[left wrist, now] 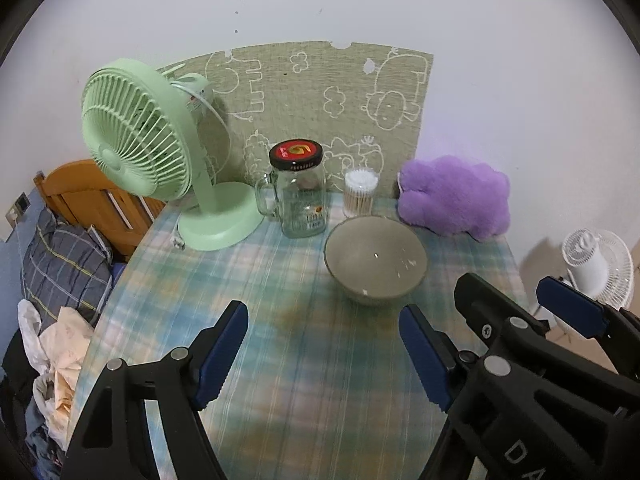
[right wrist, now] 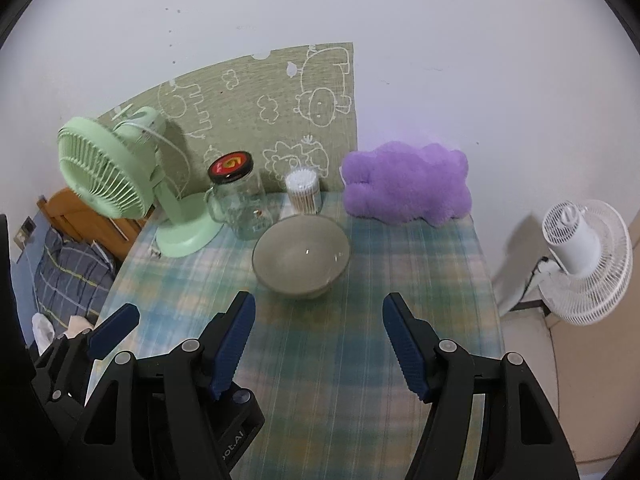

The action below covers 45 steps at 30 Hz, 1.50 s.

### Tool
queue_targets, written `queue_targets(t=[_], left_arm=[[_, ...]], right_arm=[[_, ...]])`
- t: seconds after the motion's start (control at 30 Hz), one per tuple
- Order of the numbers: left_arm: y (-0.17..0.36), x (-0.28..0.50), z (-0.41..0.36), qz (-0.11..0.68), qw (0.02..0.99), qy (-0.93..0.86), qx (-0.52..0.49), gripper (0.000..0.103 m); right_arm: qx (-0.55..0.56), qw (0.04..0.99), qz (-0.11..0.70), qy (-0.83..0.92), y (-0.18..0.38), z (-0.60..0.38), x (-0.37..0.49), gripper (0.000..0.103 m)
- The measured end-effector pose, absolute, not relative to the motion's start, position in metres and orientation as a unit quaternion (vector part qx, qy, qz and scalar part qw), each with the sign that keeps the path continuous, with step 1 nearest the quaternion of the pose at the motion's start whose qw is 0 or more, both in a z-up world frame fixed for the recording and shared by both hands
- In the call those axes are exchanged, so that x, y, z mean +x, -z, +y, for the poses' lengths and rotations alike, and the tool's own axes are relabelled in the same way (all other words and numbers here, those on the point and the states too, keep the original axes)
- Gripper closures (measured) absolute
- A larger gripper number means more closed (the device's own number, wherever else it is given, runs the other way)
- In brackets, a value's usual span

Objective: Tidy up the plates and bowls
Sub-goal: 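Move both grippers to the last grey-green bowl near the glass jar, then close both grippers on the rim of the grey-green bowl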

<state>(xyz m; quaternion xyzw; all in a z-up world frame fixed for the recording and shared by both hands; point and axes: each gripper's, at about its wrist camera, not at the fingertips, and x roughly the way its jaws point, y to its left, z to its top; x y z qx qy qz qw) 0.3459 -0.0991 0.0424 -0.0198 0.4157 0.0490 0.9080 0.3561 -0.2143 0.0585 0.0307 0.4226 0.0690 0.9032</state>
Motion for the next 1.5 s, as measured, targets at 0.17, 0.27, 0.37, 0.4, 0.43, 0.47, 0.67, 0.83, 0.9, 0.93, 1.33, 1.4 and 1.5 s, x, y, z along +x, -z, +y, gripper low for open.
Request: queue_targets(t=[0.17,0.27,0.37,0.4,0.43,0.47,0.67,0.83,0.9,0.93,1.33,1.4,1.5], left_arm=[[-0.03,0.378,-0.103,0.417,0.907,-0.059,-0.013,0.024],[-0.021,0.394,-0.103,0.417,0.907,-0.057,-0.014,0.024],[-0.006,0.416,-0.102,0.433,0.899,-0.057,-0.014,0.027],[-0.003,0.422,-0.1,0.438,0.897,-0.056,-0.017,0.027],[0.001,0.428,-0.099,0.443,0.894,-0.056,-0.022,0.028],[0.005,0.434,-0.098,0.446,0.893,-0.056,-0.025,0.028],[0.032,0.466,-0.099,0.451,0.89,-0.064,0.003,0.033],[0.058,0.488,-0.097,0.47,0.88,-0.062,0.004,0.046],[0.065,0.492,-0.098,0.474,0.879,-0.059,0.005,0.051],[0.068,0.495,-0.099,0.476,0.878,-0.059,0.007,0.055],[0.088,0.509,-0.102,0.496,0.866,-0.059,0.026,0.08],[0.088,0.51,-0.102,0.497,0.865,-0.057,0.026,0.08],[0.088,0.511,-0.101,0.498,0.865,-0.057,0.028,0.08]], right_arm=[[0.04,0.9,0.428,-0.074,-0.044,-0.218,0.391,0.033],[0.039,0.9,0.428,-0.072,-0.034,-0.218,0.41,0.033],[0.046,0.898,0.432,-0.068,-0.02,-0.218,0.429,0.034],[0.049,0.897,0.433,-0.067,-0.017,-0.218,0.435,0.034],[0.052,0.897,0.434,-0.065,-0.011,-0.218,0.442,0.036],[0.052,0.896,0.436,-0.063,-0.008,-0.217,0.447,0.037],[0.054,0.892,0.446,-0.056,0.018,-0.215,0.477,0.043],[0.052,0.885,0.46,-0.051,0.043,-0.214,0.497,0.05],[0.053,0.881,0.468,-0.049,0.053,-0.214,0.505,0.053],[0.054,0.88,0.469,-0.047,0.057,-0.215,0.507,0.056],[0.064,0.867,0.491,-0.057,0.087,-0.216,0.527,0.08],[0.065,0.866,0.492,-0.058,0.088,-0.216,0.53,0.08],[0.06,0.867,0.491,-0.059,0.087,-0.214,0.529,0.081]])
